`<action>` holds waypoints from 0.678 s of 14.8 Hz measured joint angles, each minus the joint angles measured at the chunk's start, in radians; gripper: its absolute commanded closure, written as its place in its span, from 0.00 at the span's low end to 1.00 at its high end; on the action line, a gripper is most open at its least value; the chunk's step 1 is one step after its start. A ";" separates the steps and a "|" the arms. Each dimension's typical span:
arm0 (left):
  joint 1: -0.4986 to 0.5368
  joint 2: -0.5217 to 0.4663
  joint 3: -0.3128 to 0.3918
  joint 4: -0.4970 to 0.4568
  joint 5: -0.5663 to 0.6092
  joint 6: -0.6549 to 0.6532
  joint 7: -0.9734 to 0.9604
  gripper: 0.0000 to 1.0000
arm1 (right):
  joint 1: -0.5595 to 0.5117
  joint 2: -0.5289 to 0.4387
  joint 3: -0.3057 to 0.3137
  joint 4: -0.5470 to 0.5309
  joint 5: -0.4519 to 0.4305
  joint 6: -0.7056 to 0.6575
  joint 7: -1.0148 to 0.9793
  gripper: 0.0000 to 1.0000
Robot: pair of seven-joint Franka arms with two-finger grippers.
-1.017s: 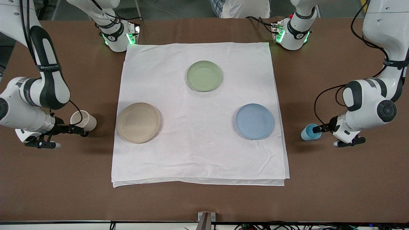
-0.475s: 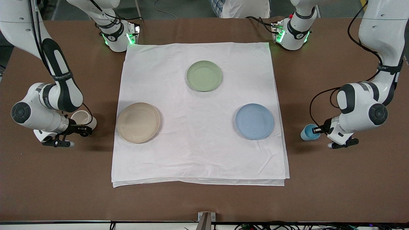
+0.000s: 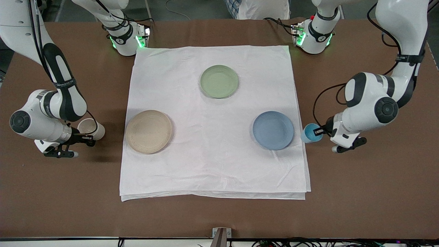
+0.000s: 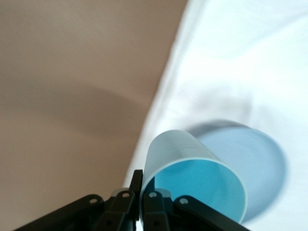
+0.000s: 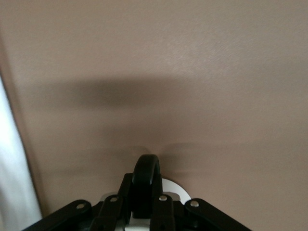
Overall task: Place blue cup in blue plate and white mug in gray plate
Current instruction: 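Carry the blue cup onto the blue plate while the right gripper carries the mug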
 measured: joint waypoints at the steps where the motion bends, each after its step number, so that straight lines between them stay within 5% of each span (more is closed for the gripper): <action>1: -0.007 -0.003 -0.037 -0.005 0.000 0.000 -0.069 1.00 | 0.006 -0.008 0.006 0.021 0.021 -0.054 0.007 1.00; 5: -0.098 0.008 -0.072 -0.073 0.000 0.096 -0.232 1.00 | 0.120 -0.111 0.021 0.070 0.105 -0.225 0.197 1.00; 10: -0.121 0.052 -0.071 -0.182 0.000 0.289 -0.262 0.97 | 0.347 -0.168 0.026 -0.058 0.133 -0.059 0.388 1.00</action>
